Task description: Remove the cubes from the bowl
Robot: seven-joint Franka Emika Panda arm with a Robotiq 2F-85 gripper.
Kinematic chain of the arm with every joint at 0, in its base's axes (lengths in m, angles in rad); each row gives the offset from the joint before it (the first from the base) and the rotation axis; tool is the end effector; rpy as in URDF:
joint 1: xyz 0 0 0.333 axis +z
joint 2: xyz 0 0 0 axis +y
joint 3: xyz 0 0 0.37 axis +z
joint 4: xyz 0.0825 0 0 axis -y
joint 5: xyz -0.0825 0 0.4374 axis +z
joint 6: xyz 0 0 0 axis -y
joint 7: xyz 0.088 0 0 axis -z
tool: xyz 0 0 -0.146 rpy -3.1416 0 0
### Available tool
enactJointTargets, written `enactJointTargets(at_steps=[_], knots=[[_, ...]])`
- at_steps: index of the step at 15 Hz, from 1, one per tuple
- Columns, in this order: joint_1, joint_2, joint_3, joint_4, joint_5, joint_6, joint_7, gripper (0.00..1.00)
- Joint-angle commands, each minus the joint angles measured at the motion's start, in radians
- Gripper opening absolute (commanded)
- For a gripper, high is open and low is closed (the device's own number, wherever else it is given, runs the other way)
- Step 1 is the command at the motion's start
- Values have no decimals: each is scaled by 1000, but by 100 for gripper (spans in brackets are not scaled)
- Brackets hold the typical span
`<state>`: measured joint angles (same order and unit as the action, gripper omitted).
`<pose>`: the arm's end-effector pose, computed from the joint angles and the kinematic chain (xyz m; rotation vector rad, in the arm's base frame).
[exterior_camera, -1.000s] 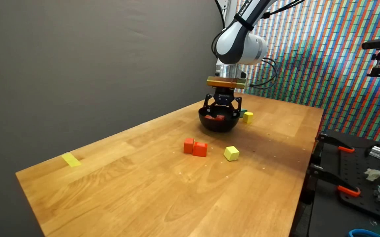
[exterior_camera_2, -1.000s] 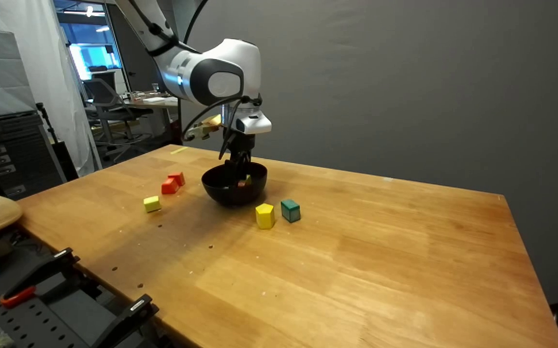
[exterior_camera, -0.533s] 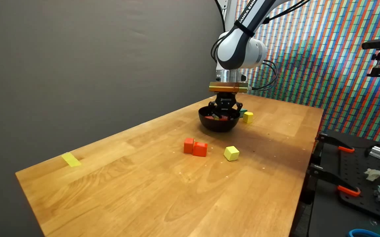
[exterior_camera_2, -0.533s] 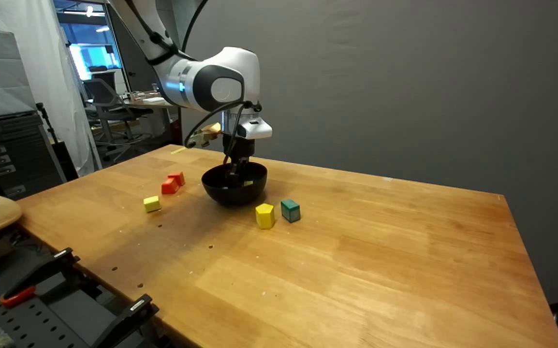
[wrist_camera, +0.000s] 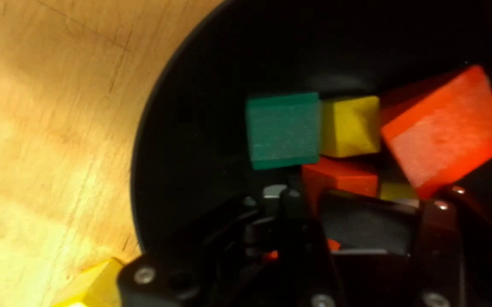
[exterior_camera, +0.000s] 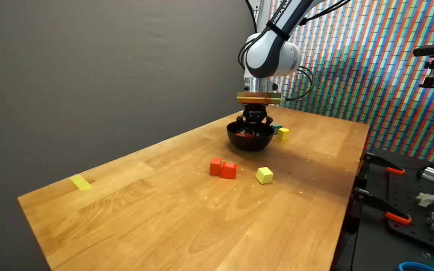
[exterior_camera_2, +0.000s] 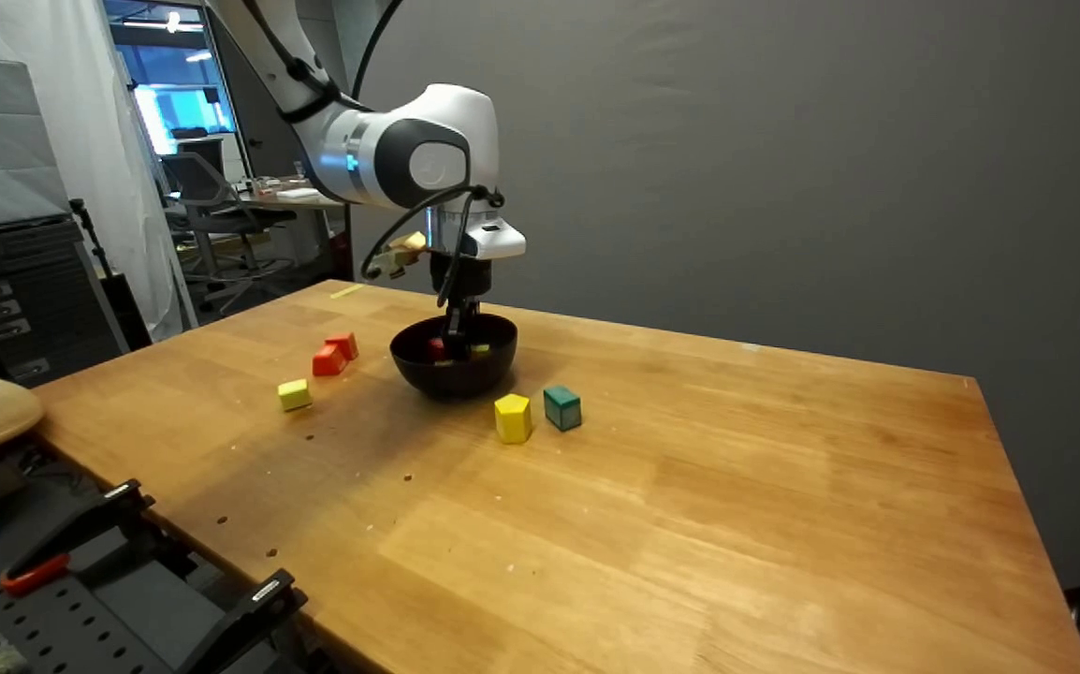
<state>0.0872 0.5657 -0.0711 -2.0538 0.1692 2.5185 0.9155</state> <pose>0.6308 0.0109 0.1099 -2.7245 1.5465 0.1735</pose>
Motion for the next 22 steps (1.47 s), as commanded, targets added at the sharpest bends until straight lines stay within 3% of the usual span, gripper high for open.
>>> enactJointTargets(at_steps=[1, 4, 6, 16, 22], knots=[[13, -33, -9, -6, -5, -26, -2, 0], [16, -65, -23, -29, -12, -14, 10, 0], [13, -67, -22, -36, -6, -14, 12, 26], [-12, -155, 3, -92, 58, 12, -7, 99], [-16, -149, 25, -72, 108, 12, -16, 99]])
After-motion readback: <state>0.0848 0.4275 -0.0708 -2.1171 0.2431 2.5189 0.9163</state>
